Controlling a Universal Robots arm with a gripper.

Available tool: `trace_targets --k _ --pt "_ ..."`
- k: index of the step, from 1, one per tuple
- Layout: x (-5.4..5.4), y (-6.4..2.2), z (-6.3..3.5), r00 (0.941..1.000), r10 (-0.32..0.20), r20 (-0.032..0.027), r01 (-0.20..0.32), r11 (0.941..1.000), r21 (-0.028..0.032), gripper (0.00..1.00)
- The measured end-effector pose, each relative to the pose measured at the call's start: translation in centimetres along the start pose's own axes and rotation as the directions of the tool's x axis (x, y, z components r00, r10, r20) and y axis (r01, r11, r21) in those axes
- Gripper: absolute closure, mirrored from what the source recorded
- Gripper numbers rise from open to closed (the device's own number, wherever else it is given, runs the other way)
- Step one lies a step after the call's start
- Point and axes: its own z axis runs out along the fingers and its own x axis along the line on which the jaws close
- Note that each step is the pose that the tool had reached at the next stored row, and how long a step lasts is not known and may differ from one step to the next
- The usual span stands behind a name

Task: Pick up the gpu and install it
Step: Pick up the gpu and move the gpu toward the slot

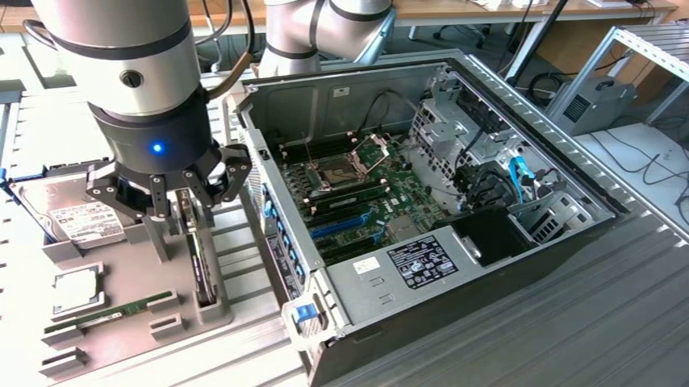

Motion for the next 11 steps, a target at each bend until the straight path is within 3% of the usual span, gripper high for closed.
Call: trace_targets --k 11 --pt "0.01 -0.01 0.24 1.0000 0.000 0.0000 0.000 1.0000 0.0000 0.58"
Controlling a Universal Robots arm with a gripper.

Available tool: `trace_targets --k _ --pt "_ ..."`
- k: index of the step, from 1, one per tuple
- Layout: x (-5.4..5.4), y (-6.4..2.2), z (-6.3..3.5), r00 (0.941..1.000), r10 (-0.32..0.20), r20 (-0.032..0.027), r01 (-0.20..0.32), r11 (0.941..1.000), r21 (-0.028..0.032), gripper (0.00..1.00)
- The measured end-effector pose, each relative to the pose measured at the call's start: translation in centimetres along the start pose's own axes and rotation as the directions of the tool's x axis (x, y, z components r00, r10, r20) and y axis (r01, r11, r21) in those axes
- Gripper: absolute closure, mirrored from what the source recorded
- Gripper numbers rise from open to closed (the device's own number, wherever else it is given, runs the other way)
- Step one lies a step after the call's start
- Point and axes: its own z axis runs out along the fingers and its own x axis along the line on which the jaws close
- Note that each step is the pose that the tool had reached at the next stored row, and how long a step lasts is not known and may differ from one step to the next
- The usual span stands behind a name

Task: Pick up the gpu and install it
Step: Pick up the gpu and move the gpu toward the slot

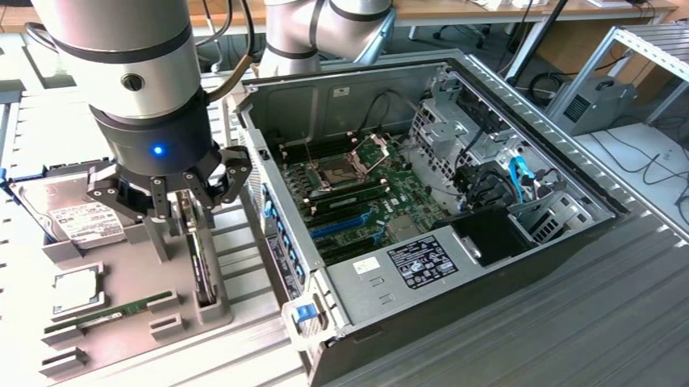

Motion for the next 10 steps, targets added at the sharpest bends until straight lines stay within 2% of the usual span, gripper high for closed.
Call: trace_targets --k 3,10 --pt "0.00 0.00 0.17 1.0000 0.000 0.0001 0.000 1.0000 -0.0001 0.58" --pt "0.07 0.71 0.39 1.0000 0.000 0.0002 0.000 1.0000 0.0008 0.58"
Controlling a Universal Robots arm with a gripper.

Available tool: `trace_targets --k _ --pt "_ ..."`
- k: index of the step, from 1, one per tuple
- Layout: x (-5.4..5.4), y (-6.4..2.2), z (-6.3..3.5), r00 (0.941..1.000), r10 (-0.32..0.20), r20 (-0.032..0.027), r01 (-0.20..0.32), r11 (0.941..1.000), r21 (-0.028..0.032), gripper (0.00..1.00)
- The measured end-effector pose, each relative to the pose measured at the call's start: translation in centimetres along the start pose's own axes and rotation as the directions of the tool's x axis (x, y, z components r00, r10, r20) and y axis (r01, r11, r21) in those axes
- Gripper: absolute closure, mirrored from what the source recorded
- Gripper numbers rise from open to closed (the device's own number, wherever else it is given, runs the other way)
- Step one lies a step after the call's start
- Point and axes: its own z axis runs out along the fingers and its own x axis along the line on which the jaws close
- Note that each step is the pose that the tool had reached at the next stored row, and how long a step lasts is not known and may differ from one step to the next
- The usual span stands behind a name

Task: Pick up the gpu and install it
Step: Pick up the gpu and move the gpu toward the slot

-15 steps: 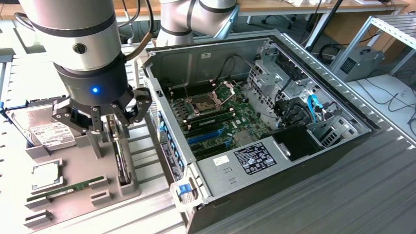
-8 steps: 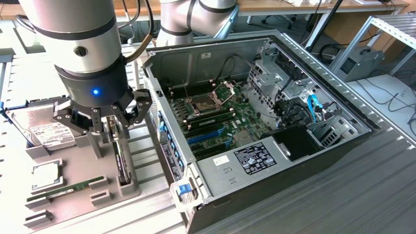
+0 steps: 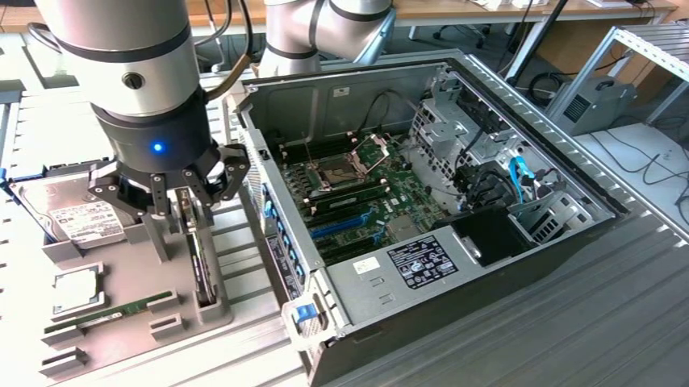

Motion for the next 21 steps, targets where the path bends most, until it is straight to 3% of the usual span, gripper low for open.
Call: trace_targets --k 21 --pt "0.05 0.08 0.96 1.0000 0.000 -0.0001 0.000 1.0000 0.0000 0.58"
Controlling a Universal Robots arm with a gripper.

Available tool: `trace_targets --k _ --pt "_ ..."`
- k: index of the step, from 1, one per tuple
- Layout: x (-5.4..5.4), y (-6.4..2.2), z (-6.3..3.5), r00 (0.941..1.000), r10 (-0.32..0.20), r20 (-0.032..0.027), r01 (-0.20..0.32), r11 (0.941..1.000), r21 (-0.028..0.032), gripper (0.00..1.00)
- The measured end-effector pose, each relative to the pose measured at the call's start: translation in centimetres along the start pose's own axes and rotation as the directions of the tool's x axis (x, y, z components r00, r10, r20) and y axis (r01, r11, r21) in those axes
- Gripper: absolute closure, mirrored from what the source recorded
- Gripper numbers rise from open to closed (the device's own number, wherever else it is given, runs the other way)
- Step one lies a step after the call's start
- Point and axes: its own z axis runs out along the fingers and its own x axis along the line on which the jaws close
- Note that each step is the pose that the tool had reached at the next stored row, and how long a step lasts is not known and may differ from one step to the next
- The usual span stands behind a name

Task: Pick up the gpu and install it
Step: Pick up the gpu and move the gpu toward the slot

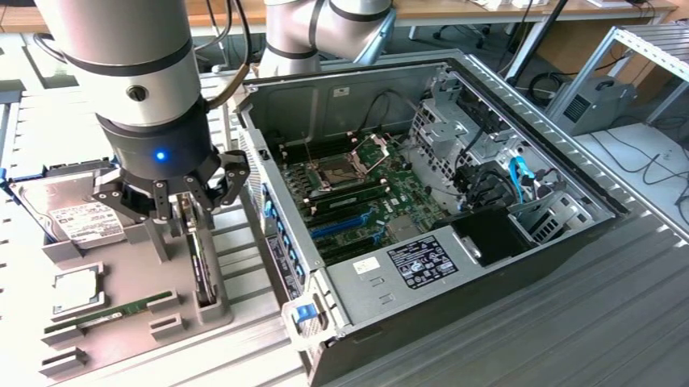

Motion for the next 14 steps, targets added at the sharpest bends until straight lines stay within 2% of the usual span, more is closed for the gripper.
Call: trace_targets --k 14 --pt "0.01 -0.01 0.34 1.0000 0.000 0.0000 0.000 1.0000 0.0000 0.58"
